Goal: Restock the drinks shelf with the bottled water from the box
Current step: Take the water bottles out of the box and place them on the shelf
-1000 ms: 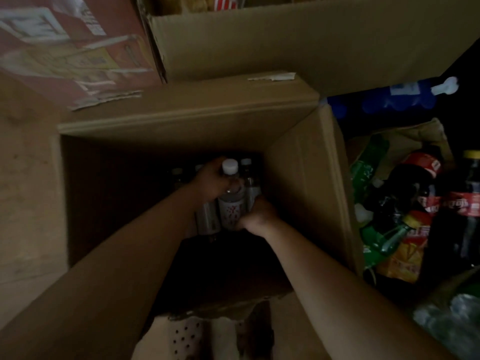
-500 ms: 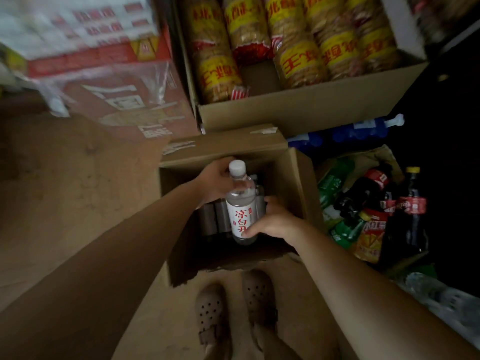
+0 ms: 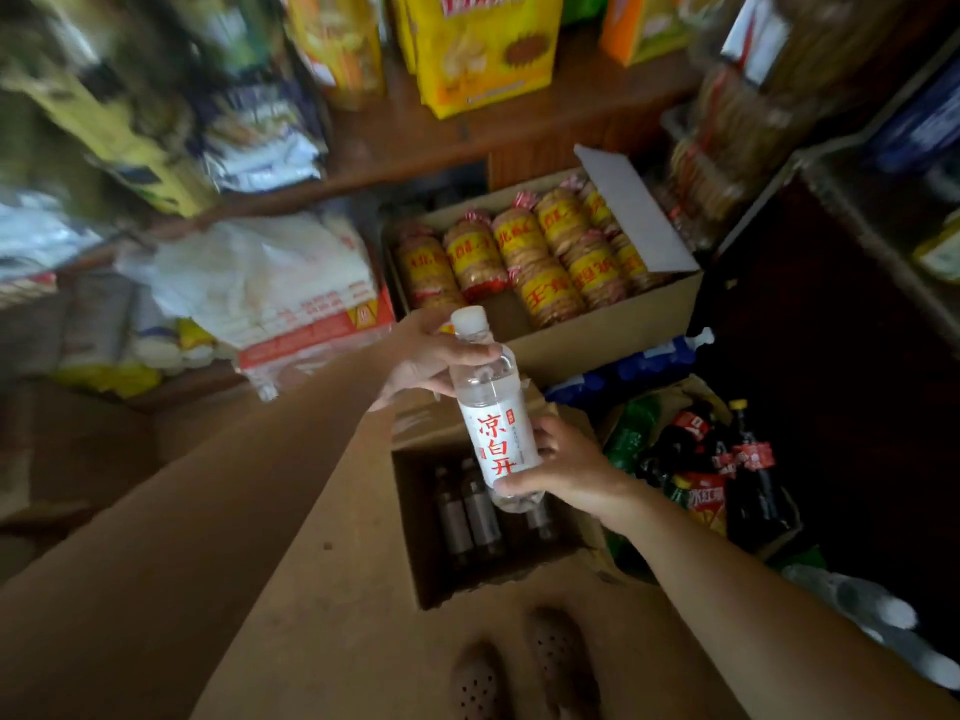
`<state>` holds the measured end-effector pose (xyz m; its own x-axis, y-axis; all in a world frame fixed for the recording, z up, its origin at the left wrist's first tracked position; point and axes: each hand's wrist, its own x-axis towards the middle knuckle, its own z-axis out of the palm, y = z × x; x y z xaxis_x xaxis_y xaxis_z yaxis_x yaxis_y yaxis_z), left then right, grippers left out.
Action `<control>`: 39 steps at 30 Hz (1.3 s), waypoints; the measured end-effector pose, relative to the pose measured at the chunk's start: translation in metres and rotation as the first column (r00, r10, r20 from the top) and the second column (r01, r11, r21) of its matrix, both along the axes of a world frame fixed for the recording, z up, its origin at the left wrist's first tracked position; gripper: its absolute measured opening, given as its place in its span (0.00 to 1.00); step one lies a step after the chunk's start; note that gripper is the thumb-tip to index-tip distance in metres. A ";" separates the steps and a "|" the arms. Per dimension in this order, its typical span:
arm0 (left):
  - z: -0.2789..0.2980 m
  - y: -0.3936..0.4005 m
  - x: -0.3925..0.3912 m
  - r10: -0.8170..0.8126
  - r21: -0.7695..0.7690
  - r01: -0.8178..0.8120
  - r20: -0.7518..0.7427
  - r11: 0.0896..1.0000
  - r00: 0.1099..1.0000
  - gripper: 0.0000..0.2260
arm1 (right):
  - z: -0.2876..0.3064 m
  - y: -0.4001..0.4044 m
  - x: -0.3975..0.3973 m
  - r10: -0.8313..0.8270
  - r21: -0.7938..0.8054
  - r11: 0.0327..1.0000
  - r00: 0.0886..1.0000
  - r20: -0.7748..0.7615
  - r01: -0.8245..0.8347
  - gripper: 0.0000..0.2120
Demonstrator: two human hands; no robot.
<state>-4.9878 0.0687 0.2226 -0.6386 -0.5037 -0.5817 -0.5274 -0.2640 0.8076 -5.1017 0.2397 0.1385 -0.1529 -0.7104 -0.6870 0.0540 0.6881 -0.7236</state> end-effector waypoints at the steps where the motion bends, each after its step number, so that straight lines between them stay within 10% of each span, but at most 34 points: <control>1: 0.019 -0.002 -0.003 -0.004 -0.024 0.003 -0.012 1.000 1.000 0.21 | 0.017 -0.001 -0.002 -0.013 -0.034 0.999 1.000 -0.002 0.013 0.41; 17: 0.245 0.046 -0.122 -0.283 -0.122 0.256 -0.322 0.959 0.904 0.20 | 0.248 0.044 -0.088 -0.482 -0.424 0.819 0.865 -0.139 0.388 0.33; 22: 0.296 0.089 -0.175 -0.395 -0.227 0.334 -0.335 0.915 0.856 0.18 | 0.292 0.089 -0.124 -0.587 -0.448 0.762 0.790 -0.175 0.468 0.47; 39: 0.397 0.304 -0.335 -0.698 -0.362 0.597 -0.339 0.715 0.630 0.15 | 0.385 0.311 -0.224 -0.849 -0.561 0.507 0.491 -0.195 0.655 0.32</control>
